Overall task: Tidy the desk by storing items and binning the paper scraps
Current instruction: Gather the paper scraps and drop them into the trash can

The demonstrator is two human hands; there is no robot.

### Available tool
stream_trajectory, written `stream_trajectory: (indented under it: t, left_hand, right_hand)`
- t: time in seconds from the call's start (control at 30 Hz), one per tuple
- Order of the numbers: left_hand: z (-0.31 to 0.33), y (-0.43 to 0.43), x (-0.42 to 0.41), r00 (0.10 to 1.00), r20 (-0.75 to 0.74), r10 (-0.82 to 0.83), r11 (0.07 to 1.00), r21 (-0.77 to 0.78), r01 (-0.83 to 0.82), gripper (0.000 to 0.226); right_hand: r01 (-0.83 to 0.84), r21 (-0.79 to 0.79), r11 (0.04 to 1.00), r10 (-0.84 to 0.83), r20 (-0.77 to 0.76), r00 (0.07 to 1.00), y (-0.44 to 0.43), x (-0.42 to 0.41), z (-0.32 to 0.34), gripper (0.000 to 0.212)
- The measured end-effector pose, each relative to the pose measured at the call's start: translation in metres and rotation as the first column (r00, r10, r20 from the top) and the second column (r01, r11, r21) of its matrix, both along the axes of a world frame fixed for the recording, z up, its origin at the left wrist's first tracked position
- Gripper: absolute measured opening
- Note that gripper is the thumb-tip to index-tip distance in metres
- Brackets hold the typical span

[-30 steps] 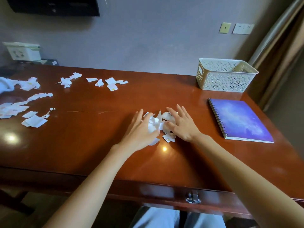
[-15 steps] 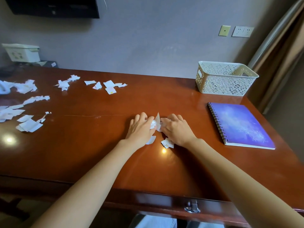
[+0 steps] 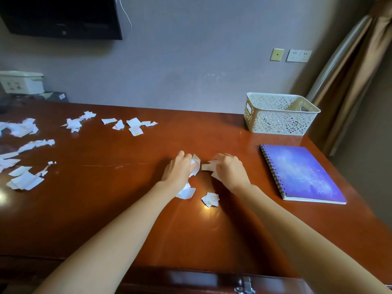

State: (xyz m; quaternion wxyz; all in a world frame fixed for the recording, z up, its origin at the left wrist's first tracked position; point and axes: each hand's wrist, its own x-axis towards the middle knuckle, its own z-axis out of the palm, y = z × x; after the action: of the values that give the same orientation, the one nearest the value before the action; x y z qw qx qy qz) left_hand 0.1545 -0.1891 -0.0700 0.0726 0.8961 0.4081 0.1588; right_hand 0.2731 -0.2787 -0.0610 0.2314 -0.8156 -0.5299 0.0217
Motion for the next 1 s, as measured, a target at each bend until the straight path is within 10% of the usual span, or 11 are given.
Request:
stream_trajectory:
  t: [0.57,1.0]
  left_hand:
    - [0.036,-0.001,0.026,0.852,0.48,0.209,0.963,-0.251,-0.095,0.032]
    - [0.068,-0.149,0.102,0.641,0.762,0.088,0.731,-0.487,0.478,0.029]
  right_hand:
    - [0.342,0.226,0.912,-0.236,-0.392,0.889,-0.011,0.029,0.018,0.019]
    - [0.563,0.438,0.701,-0.386,-0.43,0.816,-0.167,0.055,0.032,0.014]
